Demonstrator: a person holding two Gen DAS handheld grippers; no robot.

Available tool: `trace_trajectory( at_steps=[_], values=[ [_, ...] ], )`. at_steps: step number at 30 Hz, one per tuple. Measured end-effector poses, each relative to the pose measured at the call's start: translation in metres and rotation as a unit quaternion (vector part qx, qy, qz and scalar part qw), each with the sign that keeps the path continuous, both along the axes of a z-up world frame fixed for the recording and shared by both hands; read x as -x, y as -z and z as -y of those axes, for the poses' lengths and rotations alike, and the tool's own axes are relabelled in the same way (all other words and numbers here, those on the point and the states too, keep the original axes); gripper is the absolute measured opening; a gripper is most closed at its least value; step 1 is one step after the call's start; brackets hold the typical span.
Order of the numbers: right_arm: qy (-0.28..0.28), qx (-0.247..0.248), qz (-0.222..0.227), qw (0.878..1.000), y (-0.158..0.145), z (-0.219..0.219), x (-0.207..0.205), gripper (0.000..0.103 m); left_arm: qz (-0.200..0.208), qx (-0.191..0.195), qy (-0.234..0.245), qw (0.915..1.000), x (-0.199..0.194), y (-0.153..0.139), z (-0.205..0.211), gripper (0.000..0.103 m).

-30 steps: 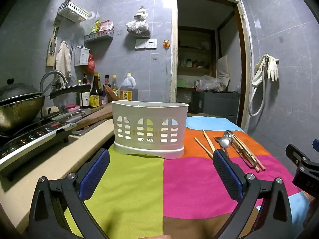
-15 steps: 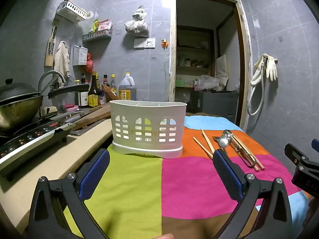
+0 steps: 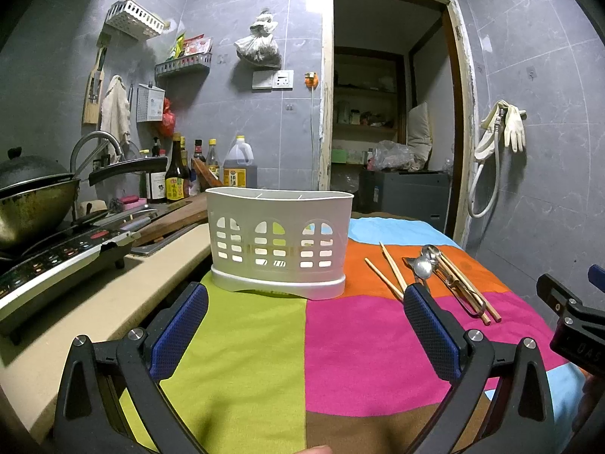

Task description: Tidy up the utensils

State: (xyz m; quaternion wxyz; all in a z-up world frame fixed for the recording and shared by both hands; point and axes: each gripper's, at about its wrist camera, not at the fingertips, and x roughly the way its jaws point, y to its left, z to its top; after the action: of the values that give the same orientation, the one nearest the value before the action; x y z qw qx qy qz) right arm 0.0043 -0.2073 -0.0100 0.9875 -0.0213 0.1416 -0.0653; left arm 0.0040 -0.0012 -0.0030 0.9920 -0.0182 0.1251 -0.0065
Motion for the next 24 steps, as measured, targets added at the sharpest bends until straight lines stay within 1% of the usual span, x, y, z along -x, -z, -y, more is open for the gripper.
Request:
trace_trajectory(
  at_steps=[24],
  values=[
    [0.001, 0.000, -0.004, 1.000, 0.0040, -0.0008, -0.0050, 0.103, -0.008, 0.000, 0.002, 1.0000, -0.0036, 0.0052, -0.0033, 0.102]
  ],
)
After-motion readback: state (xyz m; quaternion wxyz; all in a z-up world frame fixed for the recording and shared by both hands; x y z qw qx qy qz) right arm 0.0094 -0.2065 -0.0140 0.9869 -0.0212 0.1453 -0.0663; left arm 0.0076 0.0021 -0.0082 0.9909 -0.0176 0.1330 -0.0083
